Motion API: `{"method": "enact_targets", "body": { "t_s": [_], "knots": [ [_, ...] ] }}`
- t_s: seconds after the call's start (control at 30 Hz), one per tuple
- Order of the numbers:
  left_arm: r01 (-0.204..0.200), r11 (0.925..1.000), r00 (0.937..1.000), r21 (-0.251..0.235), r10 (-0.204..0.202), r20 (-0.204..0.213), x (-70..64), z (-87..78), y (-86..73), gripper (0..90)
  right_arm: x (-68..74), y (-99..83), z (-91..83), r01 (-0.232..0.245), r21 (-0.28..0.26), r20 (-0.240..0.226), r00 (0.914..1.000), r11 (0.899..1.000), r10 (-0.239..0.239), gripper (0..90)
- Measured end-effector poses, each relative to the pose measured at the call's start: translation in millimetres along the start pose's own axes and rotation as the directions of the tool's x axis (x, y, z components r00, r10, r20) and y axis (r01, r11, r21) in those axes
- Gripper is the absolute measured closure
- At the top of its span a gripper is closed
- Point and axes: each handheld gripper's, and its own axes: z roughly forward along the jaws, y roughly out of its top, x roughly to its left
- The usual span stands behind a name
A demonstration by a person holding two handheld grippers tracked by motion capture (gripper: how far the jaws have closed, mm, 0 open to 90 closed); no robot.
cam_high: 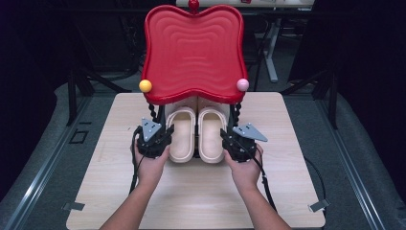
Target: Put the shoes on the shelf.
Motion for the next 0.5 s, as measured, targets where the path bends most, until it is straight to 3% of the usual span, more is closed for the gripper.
{"method": "enact_targets", "body": {
  "t_s": [0.13,0.27,0.5],
  "knots": [
    [0.006,1.0000,1.0000,-0.006,-0.006,-0.002,0.7,6.3,3.2,73.0,1.8,4.4,4.8,0.015,-0.009,0.014,0.9998,1.000,-0.015,73.0],
    [0.038,0.9993,0.9993,-0.006,-0.038,0.009,3.9,9.8,5.9,72.5,-0.5,7.0,9.5,-0.004,-0.011,0.019,0.9998,1.000,0.004,72.7],
    [0.032,0.9994,0.9994,-0.014,-0.032,0.017,4.2,9.0,5.2,69.3,0.1,5.0,9.5,0.001,-0.020,0.013,0.9999,1.000,-0.001,68.8]
  ]
}}
